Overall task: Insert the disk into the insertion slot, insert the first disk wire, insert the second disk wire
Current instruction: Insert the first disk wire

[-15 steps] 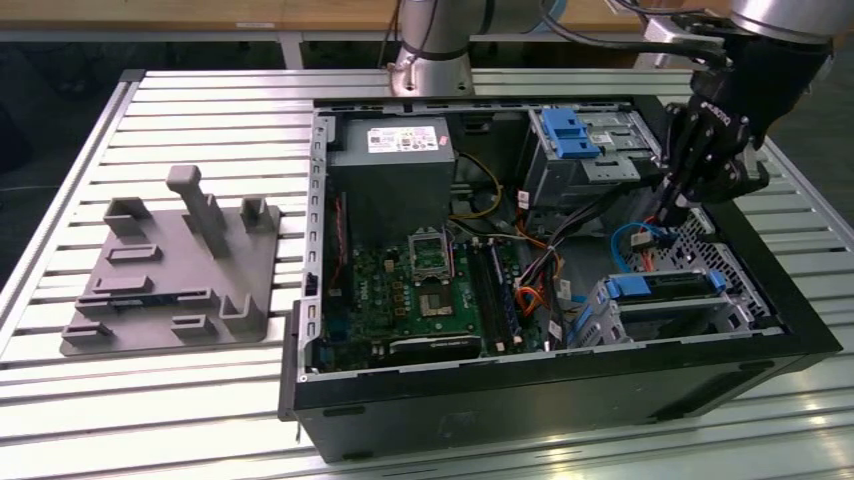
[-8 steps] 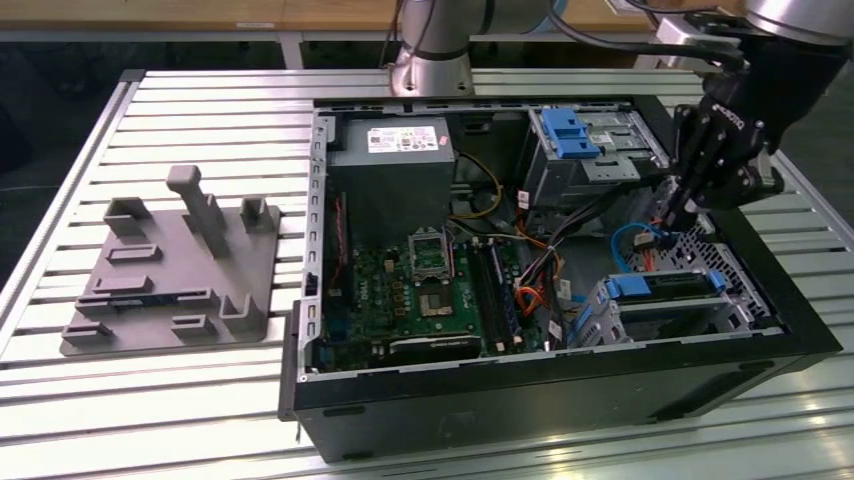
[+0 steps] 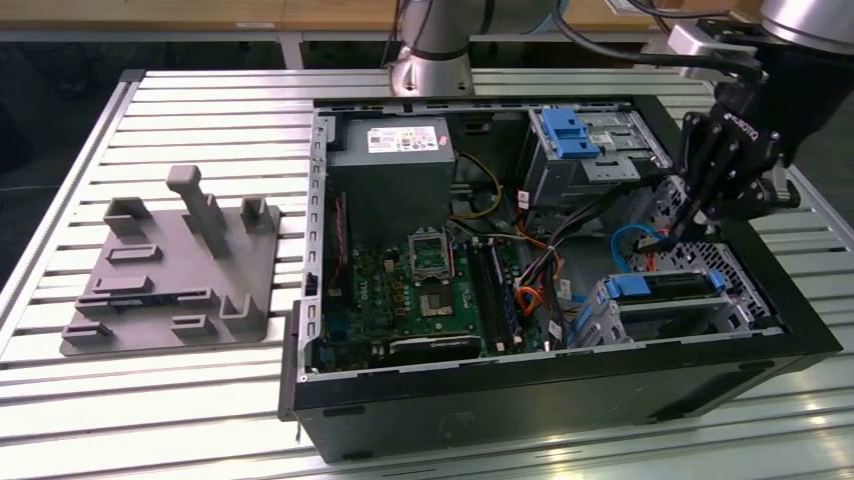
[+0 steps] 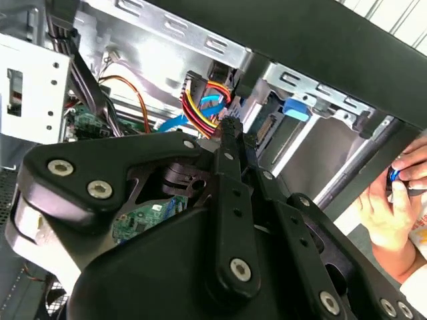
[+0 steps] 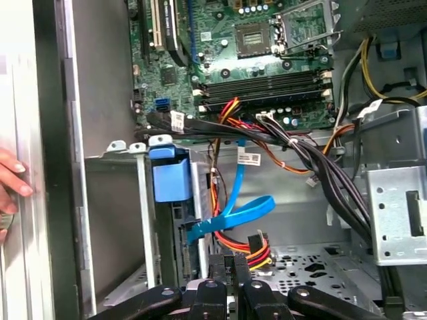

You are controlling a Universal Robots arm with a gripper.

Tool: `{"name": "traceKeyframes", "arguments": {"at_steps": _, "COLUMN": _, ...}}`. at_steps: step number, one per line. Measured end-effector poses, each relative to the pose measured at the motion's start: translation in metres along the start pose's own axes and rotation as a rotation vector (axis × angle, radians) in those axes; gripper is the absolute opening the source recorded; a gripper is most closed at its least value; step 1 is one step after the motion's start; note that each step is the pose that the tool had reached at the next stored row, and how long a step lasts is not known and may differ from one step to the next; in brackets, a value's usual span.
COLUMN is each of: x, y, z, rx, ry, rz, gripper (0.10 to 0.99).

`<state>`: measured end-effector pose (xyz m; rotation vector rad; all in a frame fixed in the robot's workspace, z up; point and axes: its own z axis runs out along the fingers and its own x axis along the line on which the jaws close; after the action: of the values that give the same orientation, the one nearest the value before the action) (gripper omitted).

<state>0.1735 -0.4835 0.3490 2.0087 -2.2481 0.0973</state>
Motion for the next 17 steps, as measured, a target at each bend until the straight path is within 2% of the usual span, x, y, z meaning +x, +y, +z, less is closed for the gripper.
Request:
{"name": "traceKeyframes", "arguments": {"at_steps": 5, "x": 0.0043, "y": 0.0019, "z": -0.0016, "rx": 0.001, "ry": -0.0004, "rz": -0.006, "gripper": 0.165}}
{"name": "traceKeyframes", "arguments": {"at_steps": 8, "x": 0.0051, "y": 0.0020, "z": -0.0020, "rx": 0.001, "ry": -0.0076, "rz": -0.015, "gripper": 0.165}}
{"name": "traceKeyframes", "arguments": {"at_steps": 9, "x": 0.0051, "y": 0.0020, "z": -0.0019, "rx": 0.001, "ry": -0.0150, "rz": -0.022, "gripper": 0.165}}
{"name": "traceKeyframes", "arguments": {"at_steps": 10, "x": 0.0051, "y": 0.0019, "z": -0.0019, "rx": 0.001, "ry": -0.0290, "rz": -0.028, "gripper": 0.165}}
{"name": "traceKeyframes", "arguments": {"at_steps": 13, "x": 0.0051, "y": 0.0018, "z": -0.0019, "rx": -0.003, "ry": -0.0794, "rz": -0.044, "gripper": 0.165}}
{"name": "traceKeyframes", "arguments": {"at_steps": 15, "x": 0.0051, "y": 0.0018, "z": -0.0019, "rx": -0.004, "ry": -0.0990, "rz": -0.052, "gripper": 0.165}}
{"name": "traceKeyframes", "arguments": {"at_steps": 17, "x": 0.0051, "y": 0.0018, "z": -0.0020, "rx": -0.004, "ry": -0.1105, "rz": -0.064, "gripper": 0.165}}
